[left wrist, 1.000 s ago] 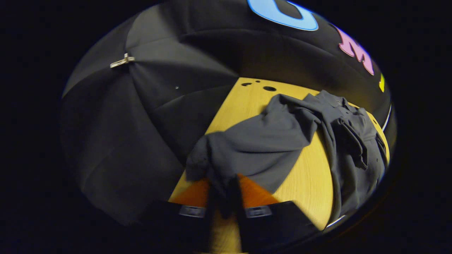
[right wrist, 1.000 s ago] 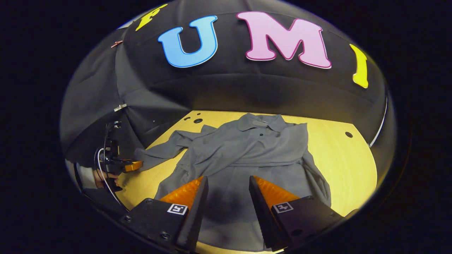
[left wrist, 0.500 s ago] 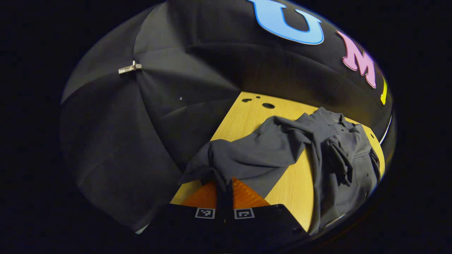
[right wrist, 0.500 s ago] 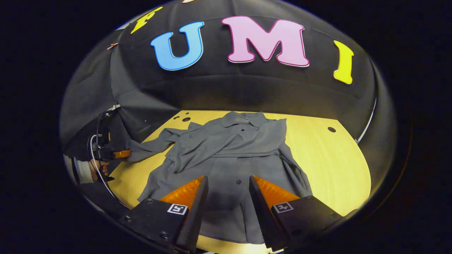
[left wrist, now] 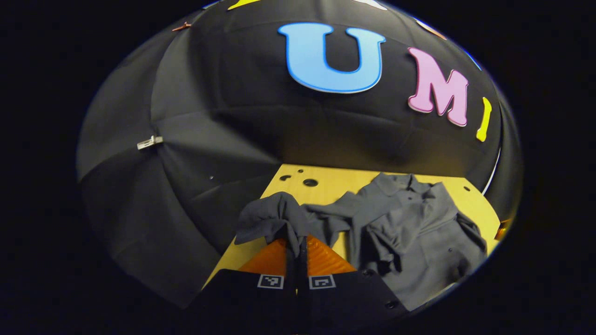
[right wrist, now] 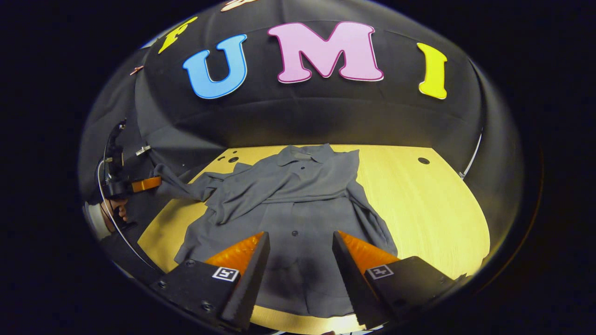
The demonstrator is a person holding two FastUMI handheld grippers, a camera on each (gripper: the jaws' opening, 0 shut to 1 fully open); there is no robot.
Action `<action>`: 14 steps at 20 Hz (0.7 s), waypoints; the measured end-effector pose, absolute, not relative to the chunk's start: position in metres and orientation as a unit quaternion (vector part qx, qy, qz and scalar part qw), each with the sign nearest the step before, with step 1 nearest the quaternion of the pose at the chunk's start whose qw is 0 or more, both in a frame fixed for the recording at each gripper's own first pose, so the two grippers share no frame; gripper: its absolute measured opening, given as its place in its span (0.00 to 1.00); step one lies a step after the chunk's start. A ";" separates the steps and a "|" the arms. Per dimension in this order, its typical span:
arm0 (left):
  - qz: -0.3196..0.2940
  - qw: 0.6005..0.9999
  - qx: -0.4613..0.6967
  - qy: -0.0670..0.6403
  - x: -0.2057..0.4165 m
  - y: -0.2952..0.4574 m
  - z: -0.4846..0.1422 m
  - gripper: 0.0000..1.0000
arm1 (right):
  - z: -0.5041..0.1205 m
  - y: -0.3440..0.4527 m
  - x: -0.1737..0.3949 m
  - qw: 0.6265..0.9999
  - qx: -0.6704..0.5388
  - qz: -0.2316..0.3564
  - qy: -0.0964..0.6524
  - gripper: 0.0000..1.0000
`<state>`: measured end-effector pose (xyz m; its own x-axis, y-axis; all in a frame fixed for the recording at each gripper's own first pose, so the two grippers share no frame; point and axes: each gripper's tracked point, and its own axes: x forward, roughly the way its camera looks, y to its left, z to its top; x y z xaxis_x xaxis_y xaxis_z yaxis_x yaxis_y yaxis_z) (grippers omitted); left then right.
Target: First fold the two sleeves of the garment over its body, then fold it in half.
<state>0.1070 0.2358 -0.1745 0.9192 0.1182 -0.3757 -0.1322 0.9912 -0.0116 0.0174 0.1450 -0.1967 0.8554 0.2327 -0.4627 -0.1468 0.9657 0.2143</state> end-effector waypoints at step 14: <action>-0.057 0.989 0.007 0.137 0.158 0.046 -0.104 0.05 | -0.208 0.069 0.014 0.960 0.104 0.062 0.253 0.98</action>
